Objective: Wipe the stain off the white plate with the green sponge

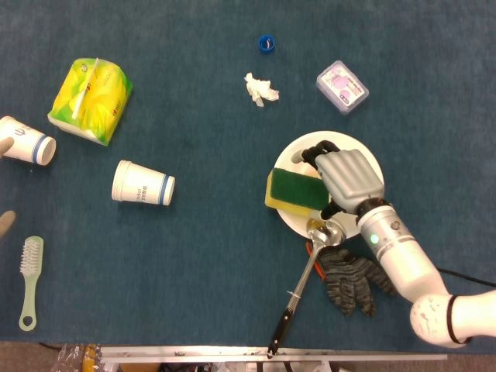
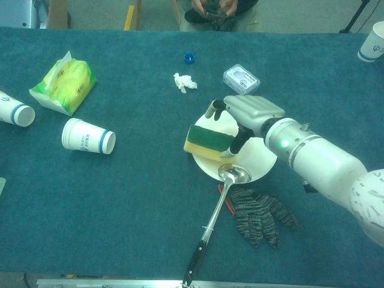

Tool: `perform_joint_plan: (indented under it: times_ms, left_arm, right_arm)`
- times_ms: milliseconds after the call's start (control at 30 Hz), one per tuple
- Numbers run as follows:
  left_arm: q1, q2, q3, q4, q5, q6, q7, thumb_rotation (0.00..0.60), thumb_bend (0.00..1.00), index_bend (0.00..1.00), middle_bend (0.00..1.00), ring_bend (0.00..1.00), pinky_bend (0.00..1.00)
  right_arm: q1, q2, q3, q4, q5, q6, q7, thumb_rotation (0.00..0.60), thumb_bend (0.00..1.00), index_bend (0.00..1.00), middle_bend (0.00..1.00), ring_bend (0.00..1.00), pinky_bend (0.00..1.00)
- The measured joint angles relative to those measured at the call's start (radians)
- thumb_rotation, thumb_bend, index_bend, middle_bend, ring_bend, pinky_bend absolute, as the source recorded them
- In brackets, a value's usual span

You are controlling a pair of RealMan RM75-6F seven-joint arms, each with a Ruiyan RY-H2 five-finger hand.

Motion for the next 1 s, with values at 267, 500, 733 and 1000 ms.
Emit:
perform_joint_plan:
  times_ms: [267, 500, 733, 1000]
  left_arm:
    - [0.006, -0.002, -0.01, 0.003, 0.005, -0.009, -0.002, 0.599, 0.18, 0.15, 0.13, 0.05, 0.16]
    - [0.016, 0.0, -0.017, 0.011, 0.013, -0.001, -0.02, 0.6, 0.18, 0.15, 0.13, 0.05, 0.16]
    - [0.026, -0.001, -0.022, 0.028, 0.016, 0.004, -0.042, 0.6, 0.18, 0.15, 0.13, 0.05, 0.16]
    - [0.032, -0.005, -0.027, 0.041, 0.016, -0.003, -0.058, 0.599, 0.18, 0.15, 0.13, 0.05, 0.16]
  right_arm:
    - [0.034, -0.036, 0.025, 0.043, 0.083, -0.009, 0.002, 0.6, 0.04, 0.26, 0.3, 0.16, 0.43]
    - [0.074, -0.061, 0.047, 0.075, 0.167, -0.032, 0.003, 0.6, 0.08, 0.27, 0.3, 0.17, 0.47]
    - [0.096, -0.064, 0.055, 0.079, 0.183, -0.032, 0.013, 0.6, 0.18, 0.27, 0.31, 0.31, 0.61]
    - [0.103, -0.035, 0.042, 0.053, 0.169, -0.026, 0.019, 0.6, 0.19, 0.3, 0.34, 0.37, 0.64]
